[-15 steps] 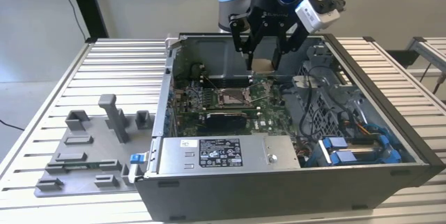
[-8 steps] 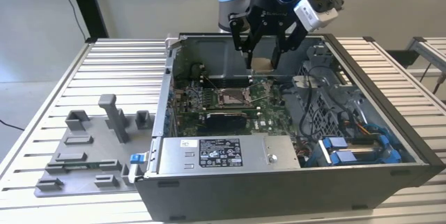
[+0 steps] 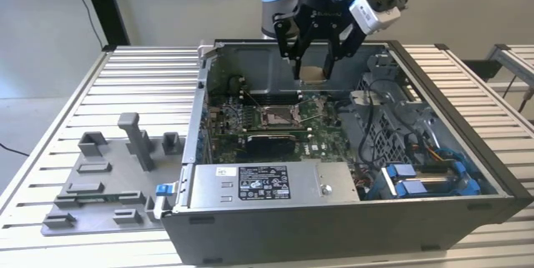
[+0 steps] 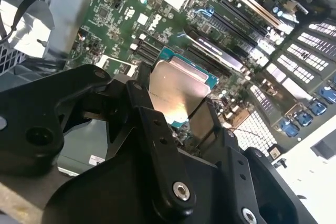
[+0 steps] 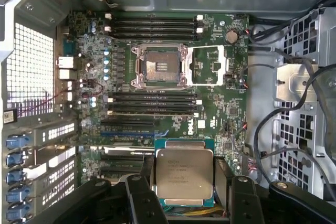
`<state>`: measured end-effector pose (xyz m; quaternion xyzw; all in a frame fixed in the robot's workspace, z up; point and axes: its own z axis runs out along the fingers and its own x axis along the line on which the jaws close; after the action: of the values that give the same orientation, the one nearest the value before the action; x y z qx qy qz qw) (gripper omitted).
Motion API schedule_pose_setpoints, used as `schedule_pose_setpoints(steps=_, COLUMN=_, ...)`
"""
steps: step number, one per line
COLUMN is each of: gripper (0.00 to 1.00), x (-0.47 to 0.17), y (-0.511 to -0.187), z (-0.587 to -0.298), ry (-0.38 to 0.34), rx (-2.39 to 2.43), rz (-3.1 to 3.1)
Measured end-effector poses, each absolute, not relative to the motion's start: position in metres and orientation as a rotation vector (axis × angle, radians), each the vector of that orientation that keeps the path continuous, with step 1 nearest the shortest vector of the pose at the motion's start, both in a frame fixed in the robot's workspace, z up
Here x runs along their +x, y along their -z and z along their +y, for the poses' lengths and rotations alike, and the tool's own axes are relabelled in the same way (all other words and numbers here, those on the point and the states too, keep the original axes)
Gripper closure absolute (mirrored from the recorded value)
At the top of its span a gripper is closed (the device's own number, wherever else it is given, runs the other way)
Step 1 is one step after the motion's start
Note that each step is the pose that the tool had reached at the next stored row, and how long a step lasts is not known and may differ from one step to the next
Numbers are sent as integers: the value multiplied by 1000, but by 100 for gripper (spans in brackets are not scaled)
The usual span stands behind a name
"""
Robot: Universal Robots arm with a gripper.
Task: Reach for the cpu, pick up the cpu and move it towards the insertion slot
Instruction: 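Pick up the cpu and move it towards the insertion slot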
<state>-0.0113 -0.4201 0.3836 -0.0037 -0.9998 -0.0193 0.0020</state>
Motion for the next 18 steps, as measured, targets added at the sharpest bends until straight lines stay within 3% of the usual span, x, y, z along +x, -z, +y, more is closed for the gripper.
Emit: schedule_pose_setpoints(steps=18, gripper=100, x=-11, y=-382, z=-407, ry=61, rx=-11, rz=-3137)
